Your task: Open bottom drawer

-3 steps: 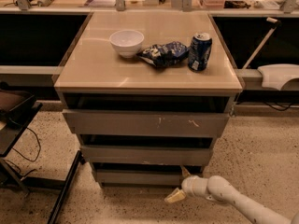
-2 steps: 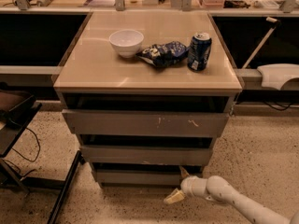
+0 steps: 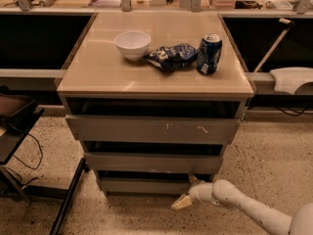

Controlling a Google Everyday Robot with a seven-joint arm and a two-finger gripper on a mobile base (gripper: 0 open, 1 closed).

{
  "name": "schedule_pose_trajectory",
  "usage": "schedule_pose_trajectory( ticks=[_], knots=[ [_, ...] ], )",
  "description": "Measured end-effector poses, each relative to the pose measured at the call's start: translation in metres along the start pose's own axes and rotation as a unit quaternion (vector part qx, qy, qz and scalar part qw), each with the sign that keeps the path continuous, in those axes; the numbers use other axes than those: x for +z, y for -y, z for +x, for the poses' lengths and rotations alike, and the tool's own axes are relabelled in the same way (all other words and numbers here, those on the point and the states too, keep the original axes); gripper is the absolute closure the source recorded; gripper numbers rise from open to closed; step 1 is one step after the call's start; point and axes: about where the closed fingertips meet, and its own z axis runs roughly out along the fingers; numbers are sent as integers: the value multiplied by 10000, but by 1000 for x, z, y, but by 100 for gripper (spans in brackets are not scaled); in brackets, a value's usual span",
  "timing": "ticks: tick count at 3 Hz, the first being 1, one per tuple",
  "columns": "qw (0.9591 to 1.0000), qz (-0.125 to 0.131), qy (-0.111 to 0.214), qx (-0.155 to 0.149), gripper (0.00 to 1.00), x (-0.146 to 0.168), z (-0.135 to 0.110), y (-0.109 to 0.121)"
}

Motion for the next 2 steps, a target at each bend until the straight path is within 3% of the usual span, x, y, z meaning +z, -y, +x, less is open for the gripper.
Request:
schedule_pose_trajectory(
  ticks=[1,2],
  knots=[
    [9998,157,-75,119,0,23,10,1],
    [9983,412,-210,367,0,59,26,16]
  ],
)
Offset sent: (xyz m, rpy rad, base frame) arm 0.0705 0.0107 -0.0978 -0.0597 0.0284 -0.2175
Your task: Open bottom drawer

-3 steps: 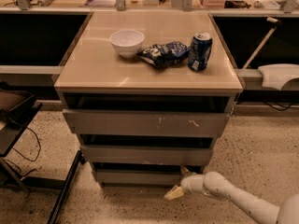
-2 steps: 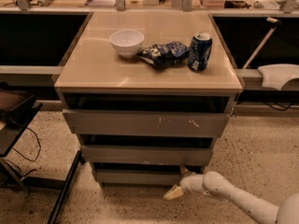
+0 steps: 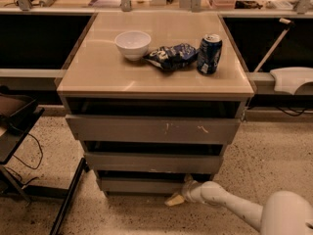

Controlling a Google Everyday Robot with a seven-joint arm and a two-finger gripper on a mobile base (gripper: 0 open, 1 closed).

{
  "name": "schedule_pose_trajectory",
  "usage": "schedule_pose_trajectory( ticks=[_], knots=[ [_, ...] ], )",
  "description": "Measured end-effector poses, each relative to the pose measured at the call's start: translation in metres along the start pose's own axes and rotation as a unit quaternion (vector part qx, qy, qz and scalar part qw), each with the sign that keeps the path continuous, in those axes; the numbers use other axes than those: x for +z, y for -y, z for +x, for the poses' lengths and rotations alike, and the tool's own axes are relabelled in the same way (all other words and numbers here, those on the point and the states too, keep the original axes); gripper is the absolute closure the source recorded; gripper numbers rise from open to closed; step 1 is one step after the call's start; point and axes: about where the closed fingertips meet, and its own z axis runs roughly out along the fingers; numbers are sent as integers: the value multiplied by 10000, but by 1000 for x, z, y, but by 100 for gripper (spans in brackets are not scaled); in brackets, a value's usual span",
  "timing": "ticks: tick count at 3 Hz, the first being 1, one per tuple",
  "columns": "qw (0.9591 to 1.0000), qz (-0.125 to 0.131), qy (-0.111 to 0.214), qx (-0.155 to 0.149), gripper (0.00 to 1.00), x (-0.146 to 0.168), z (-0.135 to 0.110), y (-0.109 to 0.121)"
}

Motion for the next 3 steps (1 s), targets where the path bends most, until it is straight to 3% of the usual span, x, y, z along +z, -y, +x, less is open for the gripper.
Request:
schedule_pose_trajectory(
  ticks=[1,3],
  knots=[
    [10000,31,0,-2,0,3,-2,3],
    [10000,30,0,-2,42,3,-2,3]
  ],
)
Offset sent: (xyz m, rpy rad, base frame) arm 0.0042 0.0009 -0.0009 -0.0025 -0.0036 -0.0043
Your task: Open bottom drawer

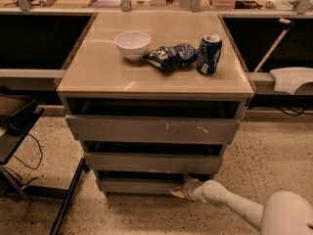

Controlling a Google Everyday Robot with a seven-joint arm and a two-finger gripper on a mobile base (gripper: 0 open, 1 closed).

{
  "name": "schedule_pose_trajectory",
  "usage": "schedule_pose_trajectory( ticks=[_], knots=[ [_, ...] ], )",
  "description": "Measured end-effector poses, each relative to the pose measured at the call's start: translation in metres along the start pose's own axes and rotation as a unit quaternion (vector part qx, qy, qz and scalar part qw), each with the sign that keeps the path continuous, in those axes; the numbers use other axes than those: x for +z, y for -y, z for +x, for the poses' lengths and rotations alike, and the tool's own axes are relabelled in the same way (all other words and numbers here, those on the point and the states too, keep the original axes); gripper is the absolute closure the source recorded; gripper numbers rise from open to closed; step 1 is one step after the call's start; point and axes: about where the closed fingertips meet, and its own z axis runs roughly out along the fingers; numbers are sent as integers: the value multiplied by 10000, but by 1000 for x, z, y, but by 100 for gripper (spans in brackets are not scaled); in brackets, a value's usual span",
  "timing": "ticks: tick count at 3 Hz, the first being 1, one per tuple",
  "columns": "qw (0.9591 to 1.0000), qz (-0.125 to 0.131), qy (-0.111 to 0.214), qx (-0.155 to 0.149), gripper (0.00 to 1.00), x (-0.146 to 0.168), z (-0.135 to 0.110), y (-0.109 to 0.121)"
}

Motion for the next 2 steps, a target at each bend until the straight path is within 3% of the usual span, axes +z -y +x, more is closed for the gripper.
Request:
schedule_pose_trajectory(
  ticks=[2],
  knots=[
    [10000,0,0,0,89,0,0,0]
  ],
)
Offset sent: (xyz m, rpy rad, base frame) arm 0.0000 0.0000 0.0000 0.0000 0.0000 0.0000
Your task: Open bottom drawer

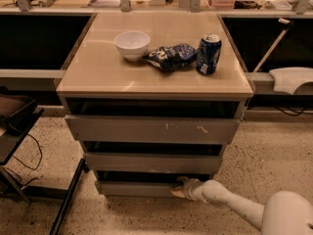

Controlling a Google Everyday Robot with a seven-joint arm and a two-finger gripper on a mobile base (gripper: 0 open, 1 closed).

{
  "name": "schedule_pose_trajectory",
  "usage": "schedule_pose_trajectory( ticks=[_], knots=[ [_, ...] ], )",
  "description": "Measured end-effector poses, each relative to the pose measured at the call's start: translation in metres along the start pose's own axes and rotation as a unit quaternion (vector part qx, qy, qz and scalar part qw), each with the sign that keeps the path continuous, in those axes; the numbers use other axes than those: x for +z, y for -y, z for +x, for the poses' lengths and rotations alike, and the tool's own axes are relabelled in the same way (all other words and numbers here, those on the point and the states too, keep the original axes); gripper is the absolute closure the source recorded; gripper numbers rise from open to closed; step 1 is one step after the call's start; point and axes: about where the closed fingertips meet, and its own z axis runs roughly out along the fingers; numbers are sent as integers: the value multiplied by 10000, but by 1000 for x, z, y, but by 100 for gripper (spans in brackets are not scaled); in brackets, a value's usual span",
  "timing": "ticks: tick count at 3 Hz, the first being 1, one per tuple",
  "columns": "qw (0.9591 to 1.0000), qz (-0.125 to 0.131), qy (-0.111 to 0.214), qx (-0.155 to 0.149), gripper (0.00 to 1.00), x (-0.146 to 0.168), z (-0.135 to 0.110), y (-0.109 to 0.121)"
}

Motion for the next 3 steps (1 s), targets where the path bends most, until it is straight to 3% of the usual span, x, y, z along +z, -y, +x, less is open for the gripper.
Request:
schedule_pose_trajectory(
  ticks=[1,3],
  knots=[
    [10000,0,0,0,100,-6,-3,4],
    [10000,39,-40,-16,100,-10,-1,0]
  ],
)
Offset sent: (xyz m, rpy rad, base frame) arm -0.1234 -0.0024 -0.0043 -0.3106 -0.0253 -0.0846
